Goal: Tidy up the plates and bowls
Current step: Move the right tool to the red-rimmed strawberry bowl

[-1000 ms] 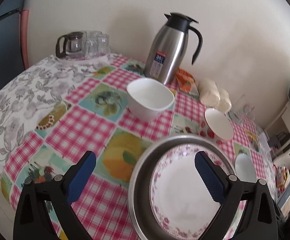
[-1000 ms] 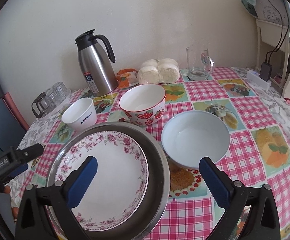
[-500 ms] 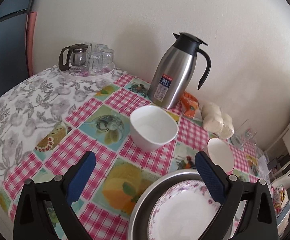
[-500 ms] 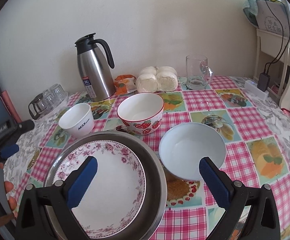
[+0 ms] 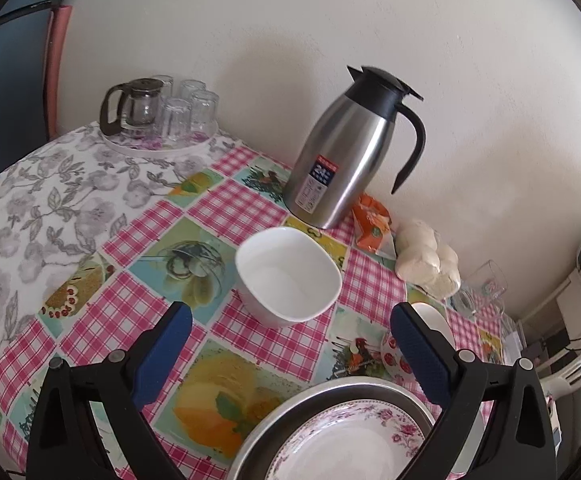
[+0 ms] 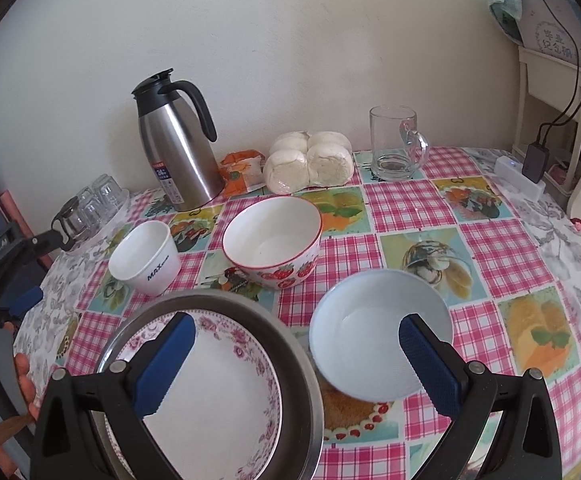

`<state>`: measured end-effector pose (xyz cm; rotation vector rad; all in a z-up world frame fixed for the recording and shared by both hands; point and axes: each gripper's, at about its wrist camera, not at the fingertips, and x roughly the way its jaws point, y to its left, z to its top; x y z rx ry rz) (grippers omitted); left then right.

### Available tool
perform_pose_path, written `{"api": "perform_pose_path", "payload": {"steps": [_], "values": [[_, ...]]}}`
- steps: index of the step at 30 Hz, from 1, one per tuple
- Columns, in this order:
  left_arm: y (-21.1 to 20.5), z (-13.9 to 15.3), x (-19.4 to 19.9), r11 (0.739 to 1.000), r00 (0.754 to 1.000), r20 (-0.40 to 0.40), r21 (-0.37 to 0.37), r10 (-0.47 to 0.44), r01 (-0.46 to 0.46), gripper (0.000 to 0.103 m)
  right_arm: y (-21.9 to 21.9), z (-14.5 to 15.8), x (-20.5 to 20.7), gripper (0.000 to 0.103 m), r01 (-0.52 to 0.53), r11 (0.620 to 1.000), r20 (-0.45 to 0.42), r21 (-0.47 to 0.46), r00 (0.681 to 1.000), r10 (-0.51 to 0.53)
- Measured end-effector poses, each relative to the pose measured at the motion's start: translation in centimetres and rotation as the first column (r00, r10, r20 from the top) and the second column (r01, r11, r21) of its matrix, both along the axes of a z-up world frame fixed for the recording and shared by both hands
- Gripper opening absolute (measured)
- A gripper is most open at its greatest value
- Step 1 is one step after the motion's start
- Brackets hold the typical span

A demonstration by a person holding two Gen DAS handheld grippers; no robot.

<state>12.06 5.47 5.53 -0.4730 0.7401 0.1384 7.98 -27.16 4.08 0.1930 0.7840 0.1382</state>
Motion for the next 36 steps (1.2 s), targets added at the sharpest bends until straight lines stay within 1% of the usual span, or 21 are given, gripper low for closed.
{"api": "perform_pose_path", "payload": {"steps": [3, 10, 16, 21, 24, 27, 29, 31, 32, 36], "values": [[-0.5, -0.4, 0.9, 0.999, 0.999, -0.022, -0.019, -0.032, 0.032, 0.099, -0.6, 0.6, 1.0, 0.103, 0.011, 1.000, -0.008, 0.019, 1.000, -0.011], [-1.7, -0.7, 3.0, 0.994, 0.995, -0.039, -0.072, -0.091, 0.088, 0.099, -1.5, 1.2, 3.0, 0.103, 0.018, 0.999, -0.021, 0.034, 1.000, -0.017], [-3.8, -1.1, 4.4, 0.986, 0.987, -0.047, -0.065, -0.155, 0.152, 0.099, -1.9, 1.0, 4.8, 0.102, 0.014, 0.999, -0.035, 0.036, 0.999, -0.013], [-5.0, -2.4, 5.5, 0.980, 0.980, -0.063, -0.072, -0.189, 0.184, 0.099, -1.9, 0.5, 6.4, 0.091, 0.009, 0.999, -0.062, 0.050, 0.998, -0.006], [-5.6, -2.9, 6.2, 0.976, 0.975, -0.068, -0.078, -0.210, 0.204, 0.099, -1.9, -0.1, 7.4, 0.087, 0.011, 0.997, -0.091, 0.080, 0.996, -0.004], [-6.2, -3.3, 6.9, 0.972, 0.971, -0.071, -0.081, -0.228, 0.222, 0.098, -1.7, -0.9, 8.5, 0.086, 0.013, 0.996, -0.117, 0.090, 0.993, -0.002], [-6.3, -3.6, 7.3, 0.966, 0.967, -0.067, -0.099, -0.244, 0.237, 0.094, -1.6, -1.3, 9.1, 0.082, 0.012, 0.996, -0.127, 0.087, 0.992, -0.001], [-6.5, -3.9, 7.8, 0.963, 0.965, -0.074, -0.114, -0.253, 0.244, 0.084, -1.5, -1.7, 9.7, 0.081, 0.022, 0.997, -0.137, 0.069, 0.990, -0.012], [-6.5, -4.1, 8.0, 0.962, 0.964, -0.079, -0.124, -0.255, 0.244, 0.084, -1.5, -1.8, 10.0, 0.080, 0.026, 0.998, -0.141, 0.062, 0.990, -0.017], [-6.4, -5.0, 8.6, 0.955, 0.960, -0.086, -0.160, -0.265, 0.249, 0.083, -1.3, -2.6, 11.5, 0.072, 0.020, 0.996, -0.164, 0.081, 0.986, -0.007]]}}
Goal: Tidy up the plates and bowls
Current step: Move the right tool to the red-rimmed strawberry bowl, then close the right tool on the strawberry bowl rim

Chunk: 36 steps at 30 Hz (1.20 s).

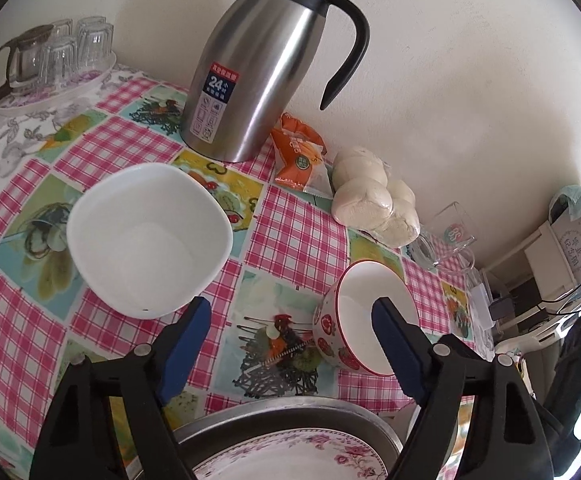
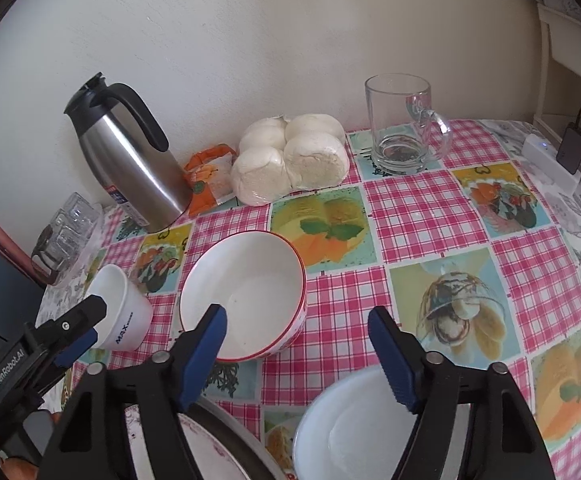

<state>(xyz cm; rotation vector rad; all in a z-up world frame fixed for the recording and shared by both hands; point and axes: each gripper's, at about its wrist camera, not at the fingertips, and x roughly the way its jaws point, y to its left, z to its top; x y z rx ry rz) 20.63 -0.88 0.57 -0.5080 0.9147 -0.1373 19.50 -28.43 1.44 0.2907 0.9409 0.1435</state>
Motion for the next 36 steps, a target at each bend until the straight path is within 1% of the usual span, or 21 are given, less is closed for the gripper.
{"api": "perform_pose_path", "payload": {"steps": [1, 5, 8, 11, 14, 19, 20, 22, 24, 25, 26, 27, 28, 29, 31, 35, 36], "values": [[0.0, -0.2, 0.1, 1.000, 1.000, -0.003, -0.006, -0.002, 0.002, 0.082, 0.1, -0.2, 0.3, 0.071, -0.002, 1.000, -0.006, 0.010, 1.000, 0.002], [0.0, -0.5, 0.5, 1.000, 1.000, -0.008, -0.024, -0.015, 0.015, 0.080, 0.5, -1.2, 1.6, 0.060, -0.001, 1.000, -0.041, 0.024, 0.999, 0.002], [-0.3, -0.5, 0.7, 0.999, 1.000, -0.006, -0.031, -0.030, 0.030, 0.078, 0.7, -2.4, 2.4, 0.055, 0.008, 1.000, -0.081, 0.013, 0.997, -0.007], [-0.4, -0.8, 0.9, 0.998, 0.999, -0.013, -0.046, -0.037, 0.037, 0.078, 0.4, -3.4, 3.0, 0.047, 0.022, 0.999, -0.126, 0.031, 0.992, -0.017], [-0.7, -1.3, 1.1, 0.997, 0.999, -0.024, -0.058, -0.043, 0.041, 0.078, 0.3, -4.0, 3.4, 0.044, 0.022, 0.999, -0.146, 0.030, 0.989, -0.017], [-1.6, -1.8, 1.4, 0.997, 0.998, -0.032, -0.055, -0.063, 0.061, 0.078, 0.4, -4.8, 4.0, 0.041, 0.008, 1.000, -0.172, 0.021, 0.985, -0.004], [-1.8, -1.8, 1.4, 0.996, 0.997, -0.032, -0.053, -0.067, 0.066, 0.078, 0.4, -5.0, 4.2, 0.039, 0.006, 1.000, -0.179, 0.018, 0.984, -0.003], [-2.1, -1.9, 1.5, 0.996, 0.997, -0.032, -0.049, -0.073, 0.072, 0.078, 0.3, -5.4, 4.4, 0.035, 0.006, 1.000, -0.188, 0.021, 0.982, -0.002], [-2.2, -2.0, 1.6, 0.995, 0.996, -0.034, -0.055, -0.080, 0.078, 0.078, 0.3, -5.6, 4.5, 0.035, 0.006, 0.999, -0.194, 0.033, 0.981, 0.000], [-2.3, -2.1, 1.7, 0.995, 0.996, -0.037, -0.058, -0.082, 0.080, 0.076, 0.3, -5.7, 4.6, 0.034, 0.005, 0.999, -0.195, 0.037, 0.981, 0.002], [-2.3, -2.2, 1.7, 0.995, 0.995, -0.041, -0.060, -0.087, 0.084, 0.074, 0.4, -5.7, 4.6, 0.030, -0.002, 0.999, -0.194, 0.040, 0.981, 0.009], [-2.3, -2.3, 1.8, 0.994, 0.995, -0.047, -0.061, -0.090, 0.087, 0.069, 0.6, -5.7, 4.7, 0.026, -0.008, 0.999, -0.193, 0.039, 0.981, 0.015], [-2.4, -2.4, 1.8, 0.994, 0.994, -0.053, -0.061, -0.091, 0.087, 0.067, 0.9, -5.7, 4.8, 0.024, -0.021, 0.999, -0.190, 0.037, 0.981, 0.027], [-2.4, -2.6, 1.8, 0.994, 0.994, -0.063, -0.062, -0.090, 0.086, 0.066, 1.2, -5.6, 4.8, 0.019, -0.031, 0.999, -0.189, 0.037, 0.981, 0.037], [-2.4, -2.8, 1.9, 0.993, 0.993, -0.067, -0.072, -0.095, 0.090, 0.057, 1.6, -5.5, 4.9, 0.019, -0.042, 0.999, -0.185, 0.011, 0.982, 0.043], [-2.9, -3.2, 2.1, 0.989, 0.990, -0.080, -0.093, -0.120, 0.112, 0.054, 1.8, -5.7, 4.9, 0.017, -0.061, 0.998, -0.181, 0.023, 0.981, 0.064], [-3.0, -3.4, 2.1, 0.988, 0.988, -0.086, -0.099, -0.128, 0.119, 0.051, 1.8, -5.7, 4.9, 0.017, -0.068, 0.997, -0.180, 0.022, 0.981, 0.071]]}}
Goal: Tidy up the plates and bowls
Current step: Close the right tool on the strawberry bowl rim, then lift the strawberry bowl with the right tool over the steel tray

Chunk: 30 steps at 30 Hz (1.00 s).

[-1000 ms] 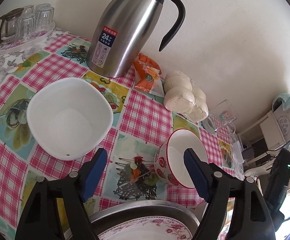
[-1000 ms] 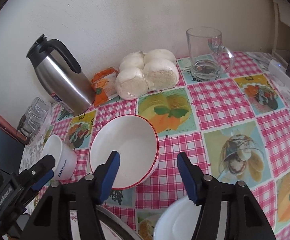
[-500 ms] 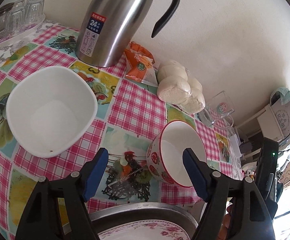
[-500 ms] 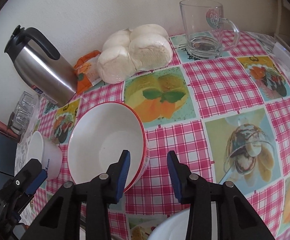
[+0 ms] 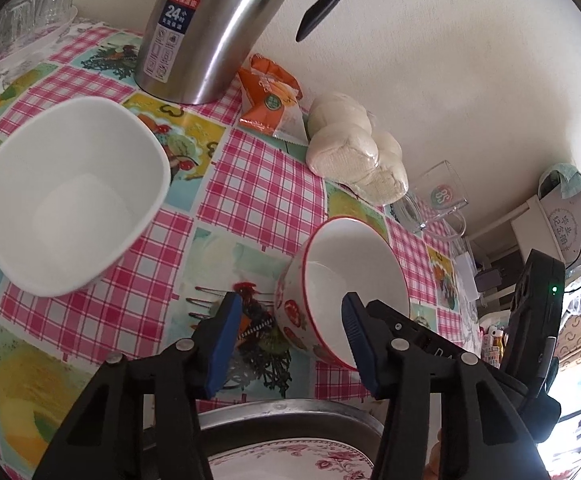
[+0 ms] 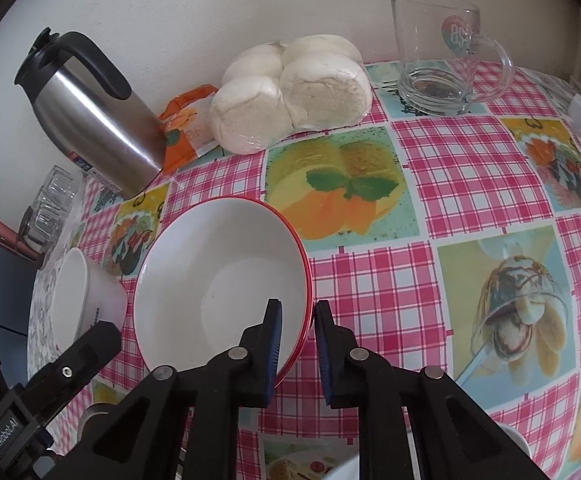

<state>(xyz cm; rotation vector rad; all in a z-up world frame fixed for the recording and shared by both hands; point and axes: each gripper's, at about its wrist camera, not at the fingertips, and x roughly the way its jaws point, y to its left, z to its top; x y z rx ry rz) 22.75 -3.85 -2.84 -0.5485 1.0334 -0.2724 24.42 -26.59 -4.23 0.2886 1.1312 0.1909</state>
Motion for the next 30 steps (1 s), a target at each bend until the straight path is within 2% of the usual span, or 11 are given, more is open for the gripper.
{"api": "perform_pose_path", "payload": {"steps": [4, 6, 8, 12, 16, 19, 24, 30], "values": [[-0.6, -0.6, 0.1, 1.000, 0.999, -0.028, -0.005, -0.027, 0.027, 0.034, 0.5, -0.1, -0.1, 0.014, -0.025, 1.000, 0.002, 0.008, 1.000, 0.025], [-0.9, -0.6, 0.1, 0.999, 0.999, -0.034, 0.017, -0.037, 0.037, 0.029, 0.7, -0.2, -0.1, 0.012, -0.033, 0.999, 0.002, 0.023, 0.999, 0.033], [-1.1, -0.5, 0.0, 0.998, 0.999, -0.026, 0.036, -0.042, 0.043, 0.029, 0.9, -0.1, -0.2, 0.012, -0.035, 0.999, 0.006, 0.012, 0.999, 0.035], [-1.1, -0.4, 0.0, 0.999, 0.999, -0.014, 0.022, -0.042, 0.042, 0.029, 0.8, -0.1, -0.3, 0.012, -0.022, 1.000, 0.007, 0.019, 1.000, 0.022], [-1.3, 0.9, -0.5, 0.999, 0.999, 0.035, 0.032, -0.040, 0.038, 0.029, 0.4, 0.4, -0.6, 0.012, -0.001, 1.000, 0.026, 0.027, 1.000, 0.001], [-1.5, 1.8, -0.9, 0.998, 0.997, 0.065, 0.041, -0.043, 0.041, 0.029, 0.2, 1.4, -1.0, 0.012, 0.007, 0.999, 0.052, 0.036, 0.999, -0.009], [-1.7, 2.5, -1.4, 0.998, 0.995, 0.076, 0.015, -0.059, 0.058, 0.029, -0.5, 2.9, -1.8, 0.012, 0.033, 0.999, 0.081, 0.040, 0.996, -0.036], [-2.5, 4.3, -3.0, 0.997, 0.991, 0.113, 0.035, -0.077, 0.073, 0.029, -1.1, 4.7, -3.5, 0.012, 0.053, 0.998, 0.107, 0.040, 0.993, -0.057]]}}
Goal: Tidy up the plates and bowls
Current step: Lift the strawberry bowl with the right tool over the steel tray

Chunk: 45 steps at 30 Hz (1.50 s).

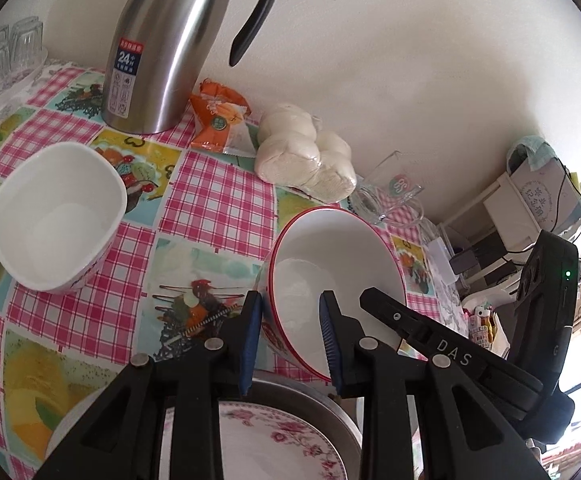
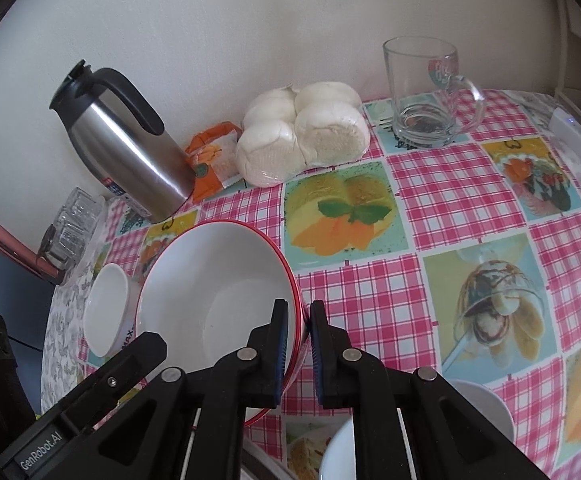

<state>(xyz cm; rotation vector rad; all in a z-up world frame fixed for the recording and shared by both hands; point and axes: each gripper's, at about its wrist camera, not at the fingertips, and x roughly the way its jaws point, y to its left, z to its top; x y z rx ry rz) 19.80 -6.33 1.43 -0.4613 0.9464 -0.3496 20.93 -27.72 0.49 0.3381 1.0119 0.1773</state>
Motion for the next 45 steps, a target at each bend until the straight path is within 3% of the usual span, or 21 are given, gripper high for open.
{"api": "perform_pose_path", "payload": {"steps": [20, 26, 45], "values": [[-0.3, 3.6, -4.6, 0.998, 0.997, 0.055, 0.034, -0.054, 0.053, 0.029, -1.5, 1.6, -6.5, 0.012, 0.063, 0.994, -0.009, 0.086, 0.998, -0.062], [0.8, 3.4, -6.3, 0.999, 0.998, 0.047, 0.013, -0.031, 0.031, 0.030, -1.0, 1.5, -8.2, 0.012, 0.067, 0.991, -0.017, 0.117, 0.998, -0.065], [2.6, 3.4, -11.6, 0.998, 0.999, 0.040, 0.056, -0.012, 0.010, 0.033, 0.5, 0.0, -13.9, 0.012, 0.083, 0.973, -0.035, 0.216, 0.996, -0.078]]}}
